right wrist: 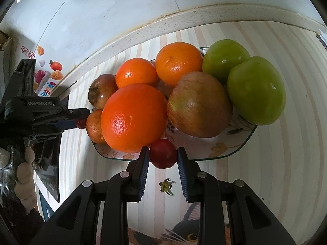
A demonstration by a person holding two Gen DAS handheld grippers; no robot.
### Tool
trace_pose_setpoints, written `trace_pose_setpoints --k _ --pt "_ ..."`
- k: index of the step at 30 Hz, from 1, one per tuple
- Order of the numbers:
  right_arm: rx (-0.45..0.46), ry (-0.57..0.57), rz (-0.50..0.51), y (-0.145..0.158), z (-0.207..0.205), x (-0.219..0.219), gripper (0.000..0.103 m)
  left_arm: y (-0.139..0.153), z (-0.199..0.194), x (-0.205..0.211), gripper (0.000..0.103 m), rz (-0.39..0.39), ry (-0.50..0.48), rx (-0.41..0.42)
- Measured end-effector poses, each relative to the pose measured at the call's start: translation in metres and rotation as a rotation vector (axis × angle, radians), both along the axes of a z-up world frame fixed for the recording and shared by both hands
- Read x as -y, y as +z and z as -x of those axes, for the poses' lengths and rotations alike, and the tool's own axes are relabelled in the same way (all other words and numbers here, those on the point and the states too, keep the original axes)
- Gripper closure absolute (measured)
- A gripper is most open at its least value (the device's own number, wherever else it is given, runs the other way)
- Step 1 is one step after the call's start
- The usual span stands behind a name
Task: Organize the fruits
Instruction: 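Carry both cherry tomatoes onto the floral plate and open both tools, then lift both tools away from the plate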
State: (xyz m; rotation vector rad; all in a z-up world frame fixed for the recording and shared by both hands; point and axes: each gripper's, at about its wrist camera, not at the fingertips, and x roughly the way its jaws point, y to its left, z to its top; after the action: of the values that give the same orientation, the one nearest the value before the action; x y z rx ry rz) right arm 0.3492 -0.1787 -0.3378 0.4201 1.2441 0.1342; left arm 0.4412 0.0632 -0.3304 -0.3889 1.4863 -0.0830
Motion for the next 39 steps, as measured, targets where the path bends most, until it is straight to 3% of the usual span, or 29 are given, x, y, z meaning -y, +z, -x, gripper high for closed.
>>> trace_pose_setpoints --k 5,8,9,10,14,16,18,21,23,31,39 --pt "-0.002 -0.001 -0.012 0.000 0.000 0.000 0.067 -0.003 0.002 -0.002 0.074 0.008 0.014 -0.013" --pt "-0.003 -0.009 -0.017 0.002 0.000 0.005 0.048 0.001 0.006 -0.001 0.071 -0.021 0.011 -0.013" --pt "-0.003 -0.015 -0.028 0.003 0.000 0.007 0.037 0.003 0.008 0.000 0.070 -0.035 0.007 -0.012" --pt "-0.002 -0.018 -0.038 0.003 0.001 0.008 0.034 0.006 0.010 0.001 0.070 -0.050 0.000 -0.008" --pt "0.001 -0.017 -0.042 0.013 0.005 0.012 0.034 0.019 0.025 0.004 0.069 -0.120 -0.025 0.033" --pt "0.002 -0.017 -0.030 0.021 0.009 0.013 0.024 0.025 0.036 0.006 0.061 -0.155 -0.043 0.053" --pt "-0.015 -0.019 0.006 0.028 0.012 0.014 0.014 0.031 0.052 0.009 0.047 -0.187 -0.065 0.076" --pt "-0.042 -0.025 0.060 0.037 0.017 0.018 0.011 0.038 0.077 0.016 0.024 -0.235 -0.112 0.095" --pt "-0.040 -0.027 0.104 0.044 0.021 0.019 0.008 0.045 0.091 0.021 0.016 -0.273 -0.142 0.117" --pt "0.033 -0.050 0.240 0.094 0.052 0.019 0.005 0.081 0.125 0.030 0.014 -0.282 -0.178 0.212" --pt "0.101 -0.128 0.272 0.153 0.098 0.018 0.004 0.140 0.162 0.033 0.013 -0.283 -0.212 0.343"
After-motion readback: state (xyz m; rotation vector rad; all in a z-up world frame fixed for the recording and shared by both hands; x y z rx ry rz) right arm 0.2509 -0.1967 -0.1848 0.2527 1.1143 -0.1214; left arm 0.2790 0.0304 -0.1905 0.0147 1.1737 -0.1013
